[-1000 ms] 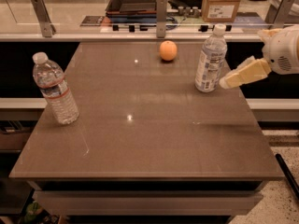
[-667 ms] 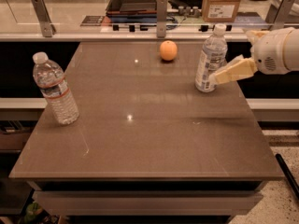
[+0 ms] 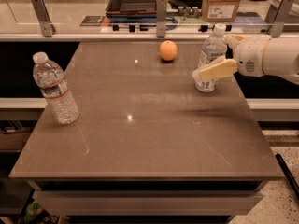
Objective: Pick blue plastic bottle
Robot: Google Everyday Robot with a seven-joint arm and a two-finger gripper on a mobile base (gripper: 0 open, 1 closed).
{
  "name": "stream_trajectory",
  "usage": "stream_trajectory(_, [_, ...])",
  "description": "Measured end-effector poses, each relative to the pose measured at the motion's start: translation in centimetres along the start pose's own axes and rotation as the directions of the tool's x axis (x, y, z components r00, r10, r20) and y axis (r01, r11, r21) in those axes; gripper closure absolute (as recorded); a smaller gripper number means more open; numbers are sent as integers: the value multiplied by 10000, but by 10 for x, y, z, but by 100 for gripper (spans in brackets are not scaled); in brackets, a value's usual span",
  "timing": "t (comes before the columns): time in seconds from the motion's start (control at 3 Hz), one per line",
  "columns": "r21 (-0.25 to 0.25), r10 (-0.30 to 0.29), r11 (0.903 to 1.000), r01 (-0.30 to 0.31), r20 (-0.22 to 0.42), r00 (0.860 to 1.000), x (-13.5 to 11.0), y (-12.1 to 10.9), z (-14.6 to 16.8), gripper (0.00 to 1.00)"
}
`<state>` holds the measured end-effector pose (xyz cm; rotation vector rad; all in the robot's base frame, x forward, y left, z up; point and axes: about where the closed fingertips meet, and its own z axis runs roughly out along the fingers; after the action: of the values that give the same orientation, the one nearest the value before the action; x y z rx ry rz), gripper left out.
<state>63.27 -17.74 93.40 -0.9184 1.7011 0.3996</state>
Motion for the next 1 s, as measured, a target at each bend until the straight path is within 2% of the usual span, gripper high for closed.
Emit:
stream_trajectory(0.33, [-226,620,9980,-598,1097,9920,8,6,9,0])
stream_trajectory(0.67, [-156,1174,9931,-1166,1887,9750,27,7,7,0])
stream_trajectory(1.0, [-194,1161,9932,-1145,1945,9740,25,8,7,18])
